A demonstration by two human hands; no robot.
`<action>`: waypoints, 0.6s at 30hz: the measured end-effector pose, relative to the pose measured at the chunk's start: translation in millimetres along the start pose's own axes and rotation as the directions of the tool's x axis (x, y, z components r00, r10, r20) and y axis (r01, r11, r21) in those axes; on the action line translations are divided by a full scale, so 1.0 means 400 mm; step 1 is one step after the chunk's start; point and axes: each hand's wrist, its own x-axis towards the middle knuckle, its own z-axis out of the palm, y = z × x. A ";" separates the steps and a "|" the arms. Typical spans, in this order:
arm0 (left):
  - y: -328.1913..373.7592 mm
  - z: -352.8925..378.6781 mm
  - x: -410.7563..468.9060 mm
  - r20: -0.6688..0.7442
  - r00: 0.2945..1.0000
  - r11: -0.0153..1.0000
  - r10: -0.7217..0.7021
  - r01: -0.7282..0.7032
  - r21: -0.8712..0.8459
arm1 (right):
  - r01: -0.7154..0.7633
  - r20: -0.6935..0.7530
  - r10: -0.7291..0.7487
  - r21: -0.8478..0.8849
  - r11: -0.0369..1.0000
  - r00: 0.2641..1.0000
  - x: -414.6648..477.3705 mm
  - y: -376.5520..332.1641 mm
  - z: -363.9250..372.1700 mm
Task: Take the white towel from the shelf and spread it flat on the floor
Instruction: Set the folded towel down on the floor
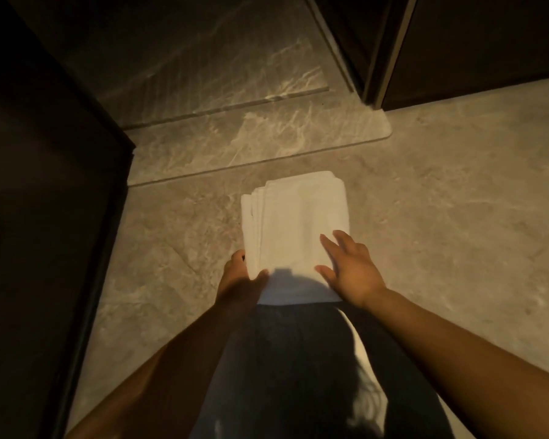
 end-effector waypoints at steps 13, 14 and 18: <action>0.008 -0.058 -0.048 0.007 0.996 0.992 -0.084 0.084 -0.093 | 0.293 0.371 -0.161 -0.333 0.896 0.915 -0.027 0.136 -0.148; 0.014 -0.068 -0.052 0.004 0.999 0.998 -0.045 0.046 -0.052 | 0.279 0.366 -0.144 -0.349 0.895 0.919 -0.027 0.161 -0.141; 0.037 -0.072 -0.070 -0.026 0.999 0.999 -0.022 0.023 0.048 | 0.188 0.276 -0.097 -0.327 0.926 0.956 -0.008 0.216 -0.080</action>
